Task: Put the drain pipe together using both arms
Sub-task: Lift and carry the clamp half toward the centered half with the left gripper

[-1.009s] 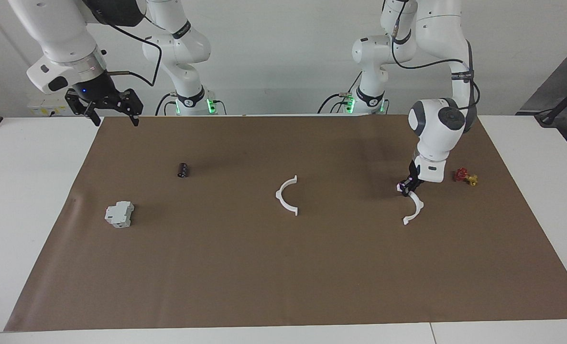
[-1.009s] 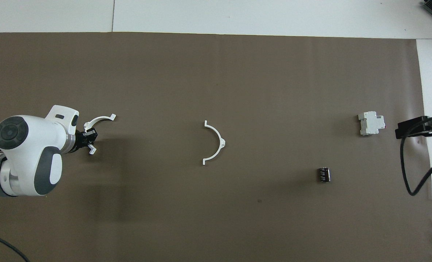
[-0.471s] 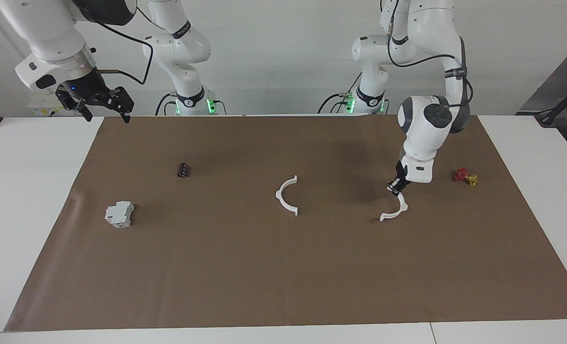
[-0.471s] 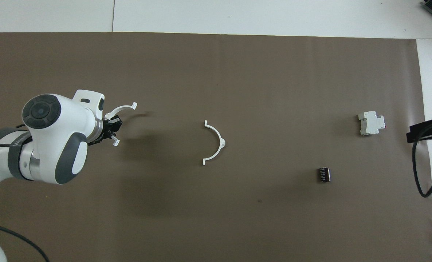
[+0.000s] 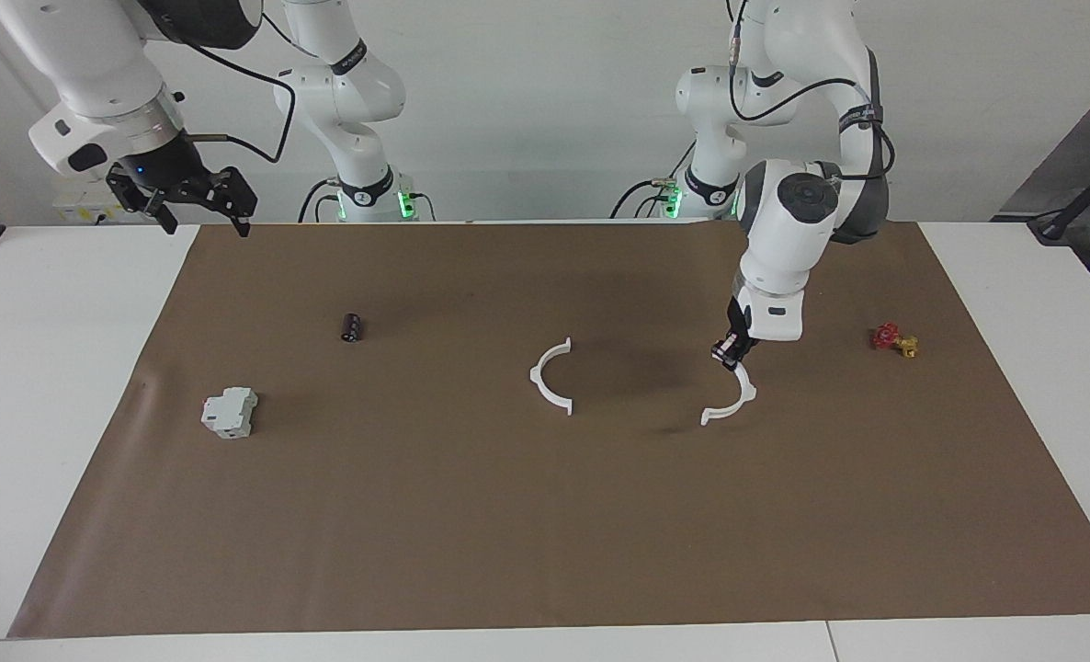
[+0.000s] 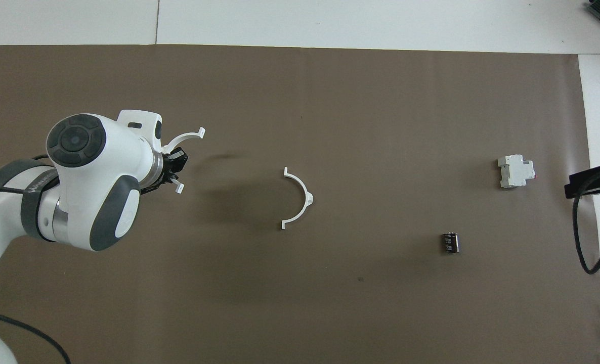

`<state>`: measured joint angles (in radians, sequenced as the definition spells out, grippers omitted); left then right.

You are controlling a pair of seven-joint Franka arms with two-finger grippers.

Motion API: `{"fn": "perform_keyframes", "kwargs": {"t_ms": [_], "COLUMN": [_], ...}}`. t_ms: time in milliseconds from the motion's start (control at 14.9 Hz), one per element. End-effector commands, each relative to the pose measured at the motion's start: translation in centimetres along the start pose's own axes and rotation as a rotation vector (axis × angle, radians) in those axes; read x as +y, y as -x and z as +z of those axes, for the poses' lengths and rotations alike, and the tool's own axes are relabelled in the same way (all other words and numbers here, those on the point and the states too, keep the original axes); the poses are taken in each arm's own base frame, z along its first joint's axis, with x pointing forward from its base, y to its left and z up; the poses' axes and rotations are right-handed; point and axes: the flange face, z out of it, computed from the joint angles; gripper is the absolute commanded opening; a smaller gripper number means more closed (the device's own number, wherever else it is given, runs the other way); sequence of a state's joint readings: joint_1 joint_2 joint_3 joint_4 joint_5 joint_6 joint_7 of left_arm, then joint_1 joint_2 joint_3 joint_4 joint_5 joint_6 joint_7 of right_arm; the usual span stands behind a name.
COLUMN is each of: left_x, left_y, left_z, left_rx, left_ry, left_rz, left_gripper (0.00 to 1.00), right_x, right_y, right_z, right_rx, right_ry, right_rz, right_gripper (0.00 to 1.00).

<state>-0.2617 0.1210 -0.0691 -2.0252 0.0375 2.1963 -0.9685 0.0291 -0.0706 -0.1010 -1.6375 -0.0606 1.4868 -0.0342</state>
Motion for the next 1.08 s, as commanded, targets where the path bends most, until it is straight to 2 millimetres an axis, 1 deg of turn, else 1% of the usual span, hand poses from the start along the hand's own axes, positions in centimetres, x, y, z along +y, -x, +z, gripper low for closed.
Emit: {"fn": "perform_keyframes", "kwargs": {"t_ms": [0,67,202,336,404,471,538,673,740,807,874,1009], "left_x": [1.8,2.0,2.4,3.5,3.7,3.7,3.9,5.2,5.6,5.8,6.5,8.1], "left_y": [2.0,3.9,6.4,8.3,8.9,9.0,9.0,11.0,11.7,11.8,11.6,11.5], "left_z": [0.4,1.6,3.3,3.9,3.9,4.0,4.8,7.2,7.9,7.9,7.2,6.9], "left_rx": [0.028,0.026,0.017,0.008,0.004,0.004,-0.001,-0.013,-0.016,-0.014,-0.006,-0.004], "left_ry": [0.06,0.066,0.061,0.06,0.053,0.056,0.049,0.014,0.006,0.013,0.042,0.061], "left_rz": [-0.07,-0.066,-0.068,-0.159,-0.18,-0.209,-0.228,-0.19,-0.189,-0.207,-0.228,-0.261], "left_gripper": [0.0,0.0,0.0,0.0,0.0,0.0,0.0,0.0,0.0,0.0,0.0,0.0], "right_x": [0.3,0.3,0.3,0.2,0.2,0.1,0.1,0.2,0.2,0.2,0.2,0.1], "right_y": [0.6,0.6,0.6,0.5,0.5,0.5,0.5,0.5,0.5,0.6,0.6,0.7], "right_z": [-0.2,-0.2,-0.2,-0.1,-0.1,-0.1,-0.1,-0.1,-0.1,-0.2,-0.2,-0.1], "right_rx": [-0.009,-0.01,-0.01,-0.012,-0.012,-0.012,-0.012,-0.012,-0.012,-0.01,-0.01,-0.012], "right_ry": [-0.011,-0.013,-0.013,-0.011,-0.013,-0.011,-0.013,-0.011,-0.011,-0.011,-0.013,-0.012], "right_rz": [-0.003,-0.003,-0.003,-0.003,-0.005,-0.006,-0.006,-0.005,-0.005,-0.006,-0.005,-0.005], "right_gripper": [1.0,1.0,1.0,1.0,1.0,1.0,1.0,1.0,1.0,1.0,1.0,1.0]}}
